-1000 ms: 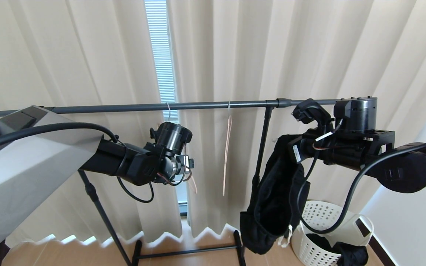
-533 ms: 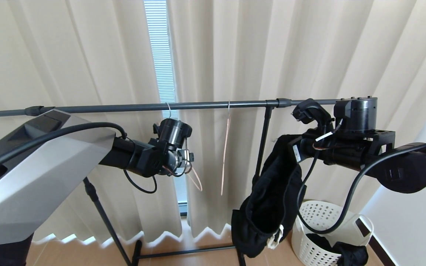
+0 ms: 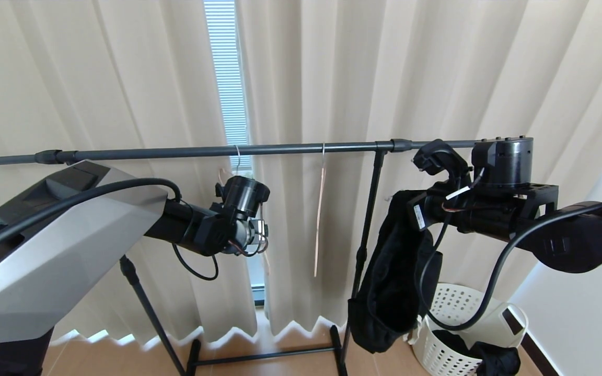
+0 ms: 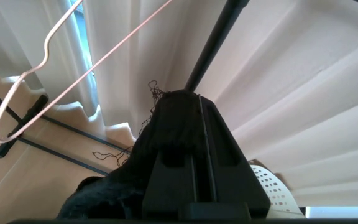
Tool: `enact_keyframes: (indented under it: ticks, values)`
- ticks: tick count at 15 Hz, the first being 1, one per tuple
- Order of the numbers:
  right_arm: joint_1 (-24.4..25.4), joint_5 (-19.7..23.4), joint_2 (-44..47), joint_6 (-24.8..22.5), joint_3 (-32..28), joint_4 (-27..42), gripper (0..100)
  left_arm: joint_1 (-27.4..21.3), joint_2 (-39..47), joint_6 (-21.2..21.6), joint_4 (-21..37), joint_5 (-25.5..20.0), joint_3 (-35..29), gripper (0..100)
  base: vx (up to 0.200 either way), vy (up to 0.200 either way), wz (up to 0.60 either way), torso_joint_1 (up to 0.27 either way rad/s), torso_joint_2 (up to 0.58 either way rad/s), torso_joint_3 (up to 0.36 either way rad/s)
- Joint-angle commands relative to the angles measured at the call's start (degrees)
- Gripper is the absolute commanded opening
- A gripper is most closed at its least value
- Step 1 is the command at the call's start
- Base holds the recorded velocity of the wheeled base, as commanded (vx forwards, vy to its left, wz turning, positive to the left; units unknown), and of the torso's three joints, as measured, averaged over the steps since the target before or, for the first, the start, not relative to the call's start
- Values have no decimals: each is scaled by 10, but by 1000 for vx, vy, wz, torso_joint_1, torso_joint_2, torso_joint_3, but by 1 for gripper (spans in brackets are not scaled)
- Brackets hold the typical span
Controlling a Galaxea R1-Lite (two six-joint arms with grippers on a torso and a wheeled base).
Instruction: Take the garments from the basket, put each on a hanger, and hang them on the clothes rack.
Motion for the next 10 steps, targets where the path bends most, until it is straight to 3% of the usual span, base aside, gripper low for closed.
enact_keyframes:
  ticks: [1,10]
  values:
    - [0,0,0,0,0,0,0,-2,-14,0,0,0,13,0,0,0,0,0,0,0]
    - [1,0,0,0,3,-1,0,-1,-30,2,0,0,23,0,0,0,0,0,0,0]
